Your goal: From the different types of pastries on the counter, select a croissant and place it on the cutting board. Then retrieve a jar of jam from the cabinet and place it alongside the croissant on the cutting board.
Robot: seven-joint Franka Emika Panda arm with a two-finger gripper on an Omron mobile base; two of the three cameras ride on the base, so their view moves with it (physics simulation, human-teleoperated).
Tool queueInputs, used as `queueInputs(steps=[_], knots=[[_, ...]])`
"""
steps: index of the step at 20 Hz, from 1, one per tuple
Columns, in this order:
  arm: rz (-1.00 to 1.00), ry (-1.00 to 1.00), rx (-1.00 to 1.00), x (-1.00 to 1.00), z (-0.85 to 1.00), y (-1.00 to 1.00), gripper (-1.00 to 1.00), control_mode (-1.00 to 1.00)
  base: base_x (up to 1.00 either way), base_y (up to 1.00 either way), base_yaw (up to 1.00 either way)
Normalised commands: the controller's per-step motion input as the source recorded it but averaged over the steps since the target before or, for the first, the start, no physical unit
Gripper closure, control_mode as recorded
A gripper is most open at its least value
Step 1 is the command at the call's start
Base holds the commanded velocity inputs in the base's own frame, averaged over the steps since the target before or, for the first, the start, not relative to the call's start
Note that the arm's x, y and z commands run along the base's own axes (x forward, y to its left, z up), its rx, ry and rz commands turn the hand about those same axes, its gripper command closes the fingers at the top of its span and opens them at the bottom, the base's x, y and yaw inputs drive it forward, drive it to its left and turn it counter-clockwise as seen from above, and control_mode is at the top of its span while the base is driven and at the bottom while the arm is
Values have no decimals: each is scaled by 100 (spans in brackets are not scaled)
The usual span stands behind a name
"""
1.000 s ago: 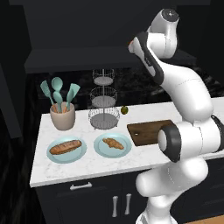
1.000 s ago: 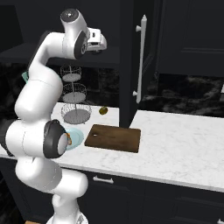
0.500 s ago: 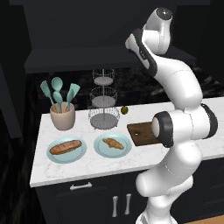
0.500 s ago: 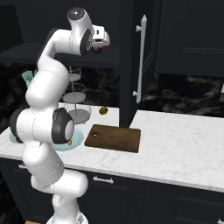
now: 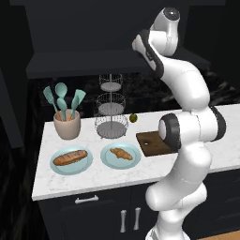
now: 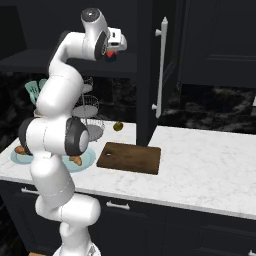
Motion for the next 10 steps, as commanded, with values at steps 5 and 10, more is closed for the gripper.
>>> queueInputs(steps=[5, 10], knots=[[0, 1, 2, 2, -12, 0, -100, -100, 0, 0, 0], [0, 0, 8, 1, 0, 0, -100, -100, 0, 0, 0]])
